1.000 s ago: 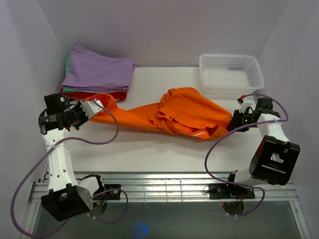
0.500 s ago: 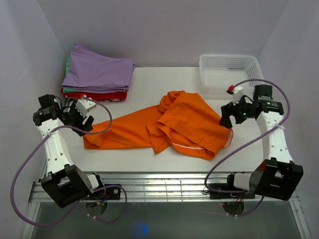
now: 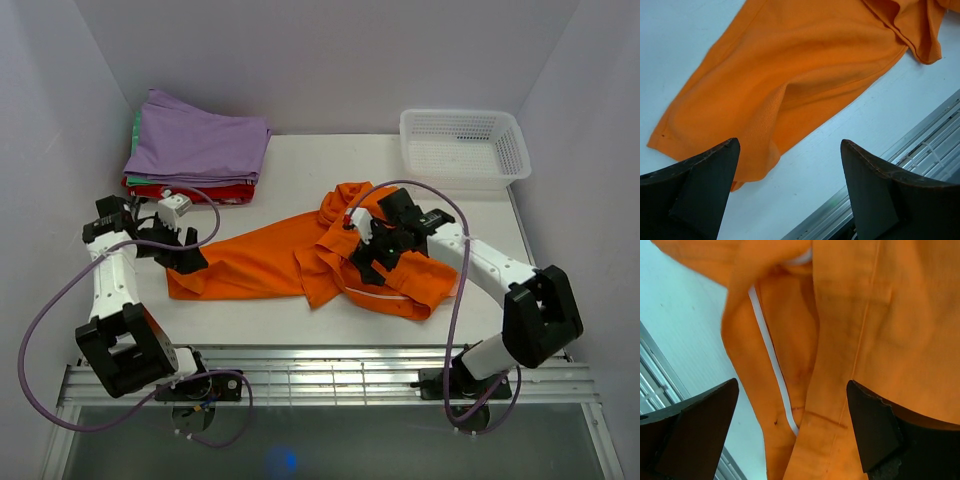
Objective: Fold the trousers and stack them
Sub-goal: Flatten the trousers out
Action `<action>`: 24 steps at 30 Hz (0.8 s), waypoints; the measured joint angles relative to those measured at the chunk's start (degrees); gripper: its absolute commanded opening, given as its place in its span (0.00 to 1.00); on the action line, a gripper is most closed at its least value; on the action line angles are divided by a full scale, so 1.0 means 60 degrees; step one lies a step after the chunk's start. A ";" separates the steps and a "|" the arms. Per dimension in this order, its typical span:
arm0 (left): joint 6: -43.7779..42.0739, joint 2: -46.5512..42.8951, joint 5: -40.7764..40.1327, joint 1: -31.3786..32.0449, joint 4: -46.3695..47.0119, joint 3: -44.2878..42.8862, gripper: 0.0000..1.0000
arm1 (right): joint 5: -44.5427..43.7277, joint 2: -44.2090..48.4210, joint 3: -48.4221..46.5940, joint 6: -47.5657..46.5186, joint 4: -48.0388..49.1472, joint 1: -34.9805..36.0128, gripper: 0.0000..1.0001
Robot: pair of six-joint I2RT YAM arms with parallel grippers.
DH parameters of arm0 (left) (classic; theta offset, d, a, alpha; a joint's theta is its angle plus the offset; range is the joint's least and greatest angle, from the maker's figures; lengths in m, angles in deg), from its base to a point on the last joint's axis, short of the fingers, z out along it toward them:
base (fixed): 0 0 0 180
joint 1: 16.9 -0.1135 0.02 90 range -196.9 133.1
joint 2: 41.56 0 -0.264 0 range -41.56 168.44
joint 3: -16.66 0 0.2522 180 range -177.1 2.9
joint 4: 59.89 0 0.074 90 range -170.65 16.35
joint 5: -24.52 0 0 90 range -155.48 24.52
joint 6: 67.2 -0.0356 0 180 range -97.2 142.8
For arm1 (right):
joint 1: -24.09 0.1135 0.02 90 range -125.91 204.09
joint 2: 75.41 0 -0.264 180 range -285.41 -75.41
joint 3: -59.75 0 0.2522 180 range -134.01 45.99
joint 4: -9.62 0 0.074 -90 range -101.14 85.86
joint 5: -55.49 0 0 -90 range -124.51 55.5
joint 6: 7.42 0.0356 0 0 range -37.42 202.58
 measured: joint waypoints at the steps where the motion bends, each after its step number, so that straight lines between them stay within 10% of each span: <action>1: 0.0175 -0.0011 -0.0098 0.0033 0.0131 0.0157 0.93 | -0.0025 -0.0284 -0.0295 0.0106 0.0044 0.0266 0.94; 11: 0.1188 -0.0022 -0.1249 0.0117 0.1082 0.1118 0.94 | -0.0412 -0.2339 -0.1574 0.0984 0.1013 0.2237 1.00; 19: 0.1253 0.0025 -0.2499 0.0914 0.2211 0.2251 0.91 | -0.1774 -0.3191 -0.1596 0.1155 0.1395 0.2204 0.08; 24: 0.1067 0.0623 -0.3384 0.1501 0.3144 0.2994 0.58 | -0.1435 -0.2280 -0.1869 0.0940 0.1348 0.1490 0.08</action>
